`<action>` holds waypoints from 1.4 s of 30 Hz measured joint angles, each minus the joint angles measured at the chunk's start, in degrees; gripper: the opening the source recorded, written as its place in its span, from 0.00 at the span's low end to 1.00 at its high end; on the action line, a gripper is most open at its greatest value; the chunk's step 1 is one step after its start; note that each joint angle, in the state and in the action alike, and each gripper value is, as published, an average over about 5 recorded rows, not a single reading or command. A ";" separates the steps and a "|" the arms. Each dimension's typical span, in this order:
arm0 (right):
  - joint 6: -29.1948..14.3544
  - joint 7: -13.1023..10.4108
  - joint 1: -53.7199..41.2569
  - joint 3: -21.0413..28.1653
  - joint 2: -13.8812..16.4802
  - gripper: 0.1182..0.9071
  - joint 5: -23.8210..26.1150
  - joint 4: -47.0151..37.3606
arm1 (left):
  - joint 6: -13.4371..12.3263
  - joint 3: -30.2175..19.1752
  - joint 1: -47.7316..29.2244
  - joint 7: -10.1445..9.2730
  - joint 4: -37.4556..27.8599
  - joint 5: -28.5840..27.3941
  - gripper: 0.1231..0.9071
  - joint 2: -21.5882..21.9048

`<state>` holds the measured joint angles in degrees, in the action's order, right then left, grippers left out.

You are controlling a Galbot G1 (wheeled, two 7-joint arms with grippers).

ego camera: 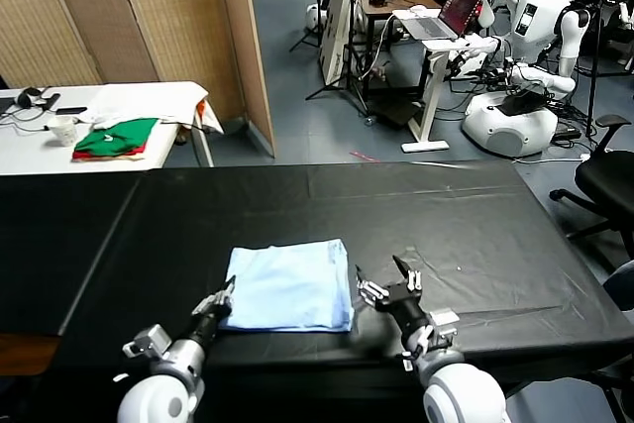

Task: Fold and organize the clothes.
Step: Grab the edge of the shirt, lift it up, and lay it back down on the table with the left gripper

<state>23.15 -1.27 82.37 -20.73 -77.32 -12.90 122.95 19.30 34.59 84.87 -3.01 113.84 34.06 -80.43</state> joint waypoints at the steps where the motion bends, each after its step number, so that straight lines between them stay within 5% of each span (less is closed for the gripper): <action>1: 0.00 -0.01 0.26 -0.24 0.06 1.00 -0.01 0.07 | -0.10 0.34 0.15 -0.33 0.37 -1.86 0.06 0.78; 9: 0.05 -0.23 2.04 -1.08 -0.03 1.00 -0.02 -0.38 | -0.65 4.81 2.27 -1.52 2.77 -12.91 0.06 10.29; 21: 0.35 -0.35 1.71 -0.37 -0.26 1.00 -0.33 -1.71 | -0.72 21.14 11.93 -1.85 5.97 -14.19 0.06 28.82; 26: 0.21 -0.35 1.94 0.38 -0.91 1.00 0.29 -2.47 | 0.34 24.93 14.24 -3.73 8.22 -14.08 0.06 31.19; 31: 0.18 -0.34 2.62 0.11 -1.40 1.00 1.41 -2.25 | 2.69 21.03 12.47 -6.59 12.17 -9.86 0.06 28.01; 38: -0.14 -0.23 4.45 -1.67 -1.54 1.00 2.42 -1.48 | 6.05 5.75 6.09 -12.56 16.44 4.76 0.06 19.63; 42: -0.13 -0.11 4.68 -2.03 -1.77 1.00 1.95 -1.52 | 5.43 -2.72 1.75 -12.34 15.57 8.38 0.06 14.96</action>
<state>23.02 -1.38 87.05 -22.75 -79.10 -10.95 121.43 24.73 31.86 86.62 -15.35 129.41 42.44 -65.47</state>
